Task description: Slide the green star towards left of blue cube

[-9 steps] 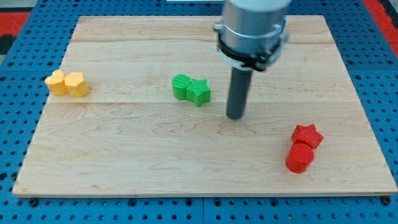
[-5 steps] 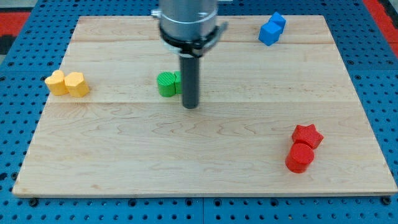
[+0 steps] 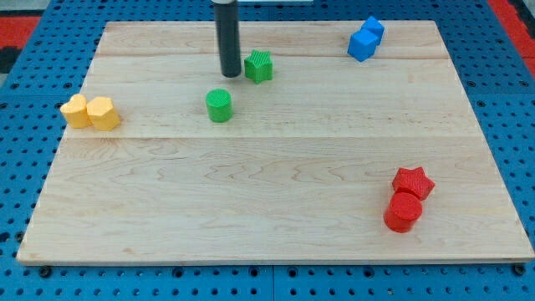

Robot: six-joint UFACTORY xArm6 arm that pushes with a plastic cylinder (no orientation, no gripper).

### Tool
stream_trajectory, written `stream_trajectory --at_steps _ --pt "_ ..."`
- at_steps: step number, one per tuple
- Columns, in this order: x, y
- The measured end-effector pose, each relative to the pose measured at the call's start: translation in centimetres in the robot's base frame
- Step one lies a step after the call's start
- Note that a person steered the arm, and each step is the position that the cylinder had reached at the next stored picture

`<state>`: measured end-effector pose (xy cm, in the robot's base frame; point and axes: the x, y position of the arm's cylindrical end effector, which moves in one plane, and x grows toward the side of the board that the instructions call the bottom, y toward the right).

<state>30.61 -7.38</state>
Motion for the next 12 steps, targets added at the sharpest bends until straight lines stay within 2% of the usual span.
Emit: stream_trajectory --at_steps 1,3,6,7,8,9,10,11,12 --pt "-1.8 0.7" --pt "-0.9 14.0" --pt "-0.3 17.5" --pt "3.8 20.3" --pt "5.0 15.5" --pt "4.9 7.7" --pt "3.8 4.2" --pt "1.7 3.8" --pt "0.5 7.2"
